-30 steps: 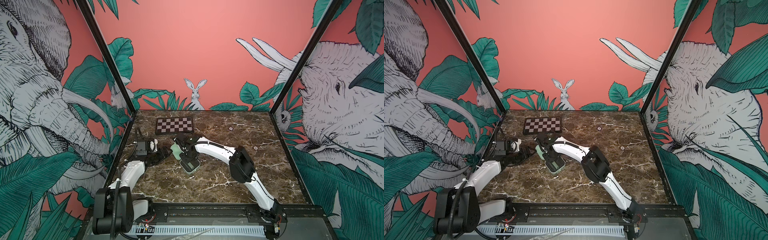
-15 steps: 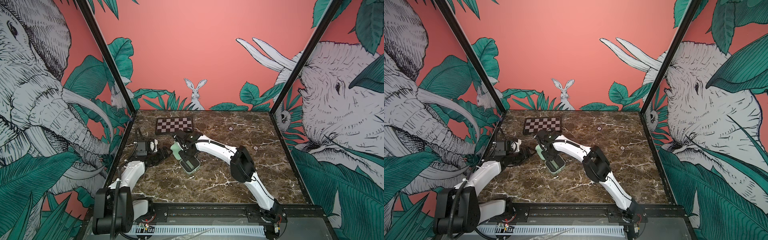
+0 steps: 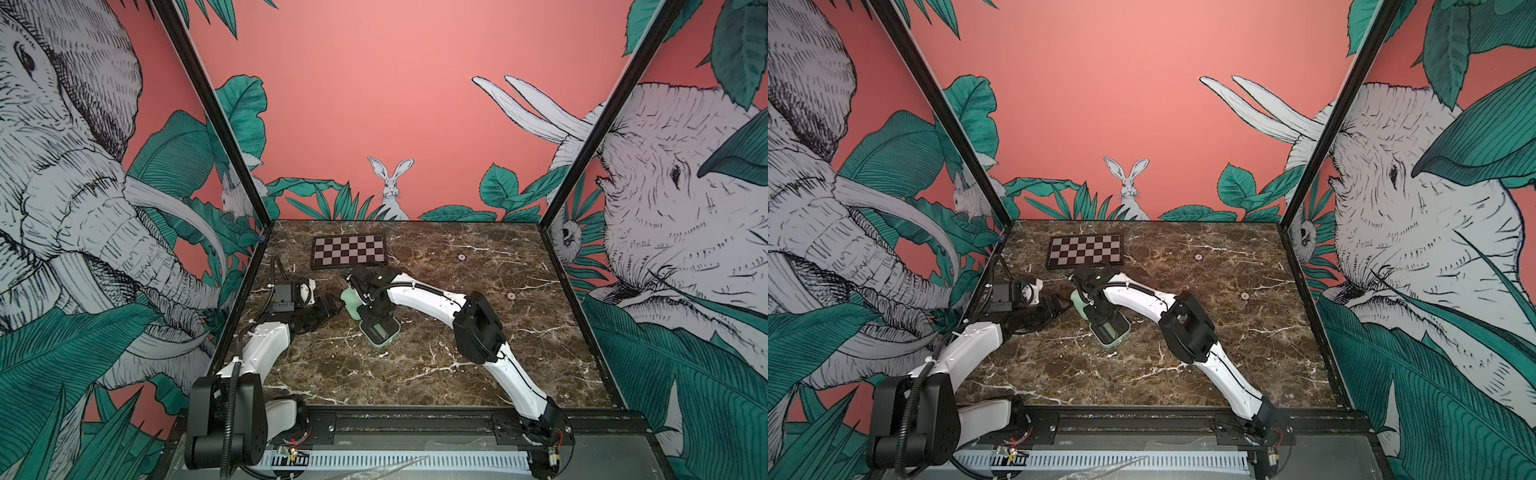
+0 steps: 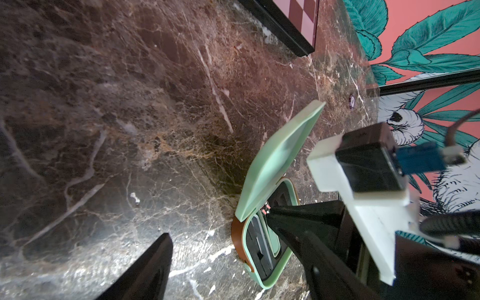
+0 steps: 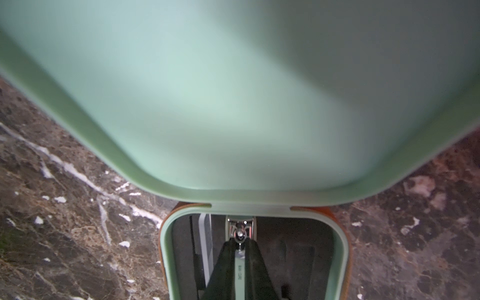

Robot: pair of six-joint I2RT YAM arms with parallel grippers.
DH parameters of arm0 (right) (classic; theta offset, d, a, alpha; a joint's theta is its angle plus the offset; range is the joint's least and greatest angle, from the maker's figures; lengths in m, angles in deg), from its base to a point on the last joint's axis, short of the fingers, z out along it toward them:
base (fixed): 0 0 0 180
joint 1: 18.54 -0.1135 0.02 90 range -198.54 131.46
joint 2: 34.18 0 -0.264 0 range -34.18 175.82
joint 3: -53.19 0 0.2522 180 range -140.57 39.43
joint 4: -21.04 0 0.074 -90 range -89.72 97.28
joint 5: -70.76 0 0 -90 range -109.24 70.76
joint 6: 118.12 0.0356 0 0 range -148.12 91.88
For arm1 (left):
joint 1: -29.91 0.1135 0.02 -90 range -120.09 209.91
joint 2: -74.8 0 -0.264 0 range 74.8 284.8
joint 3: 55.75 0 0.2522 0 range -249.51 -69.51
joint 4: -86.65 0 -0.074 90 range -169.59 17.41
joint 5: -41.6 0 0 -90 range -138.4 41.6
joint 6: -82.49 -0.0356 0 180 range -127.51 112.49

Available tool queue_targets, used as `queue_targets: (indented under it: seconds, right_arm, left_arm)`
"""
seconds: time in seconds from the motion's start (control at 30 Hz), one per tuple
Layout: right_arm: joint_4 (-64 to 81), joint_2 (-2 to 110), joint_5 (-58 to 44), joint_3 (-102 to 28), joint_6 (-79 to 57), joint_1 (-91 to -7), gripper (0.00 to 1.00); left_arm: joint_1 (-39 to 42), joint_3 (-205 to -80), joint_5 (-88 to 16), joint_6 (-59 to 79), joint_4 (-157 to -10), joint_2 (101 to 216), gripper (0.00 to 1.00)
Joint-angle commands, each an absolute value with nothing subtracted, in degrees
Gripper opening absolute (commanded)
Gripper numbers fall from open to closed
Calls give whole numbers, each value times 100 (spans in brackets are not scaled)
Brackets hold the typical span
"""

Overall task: Organize nail clipper sets
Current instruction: Place the nail clipper in the storage box, then pick up the nail clipper from the center of the board.

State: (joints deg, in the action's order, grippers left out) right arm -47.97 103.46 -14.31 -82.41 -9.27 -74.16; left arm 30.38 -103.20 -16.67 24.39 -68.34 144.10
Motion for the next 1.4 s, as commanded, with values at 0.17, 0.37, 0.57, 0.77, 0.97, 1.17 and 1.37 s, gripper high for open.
queue_targets:
  seconds: [0.17, 0.37, 0.57, 0.77, 0.97, 1.17, 1.37]
  right_arm:
    - [-4847, 10345, -1596, -8113, -856, -7383, 12]
    - [-4794, 9641, -1695, -8423, -859, -7238, 25]
    - [-4725, 8713, -2042, -7635, -1005, -6785, 35]
    - [-4218, 7744, -2103, -5585, -1040, -5746, 43]
    - [-4165, 7303, -2358, -4468, -1094, -4905, 52]
    - [-3707, 7164, -1997, -3845, -1155, -4426, 56]
    - [-3708, 7685, -1717, -4283, -1361, -4429, 57]
  left_arm:
    - [3062, -10252, -1641, 2414, -6843, 14325, 80]
    - [3062, -10278, -1651, 2405, -6805, 14298, 81]
    - [3066, -10401, -1702, 2336, -6612, 14187, 81]
    - [3063, -10445, -1707, 2253, -6489, 14073, 81]
    - [3062, -10392, -1667, 2272, -6546, 14093, 83]
    - [3062, -10396, -1648, 2280, -6601, 14161, 83]
    - [3068, -10377, -1646, 2290, -6607, 14153, 83]
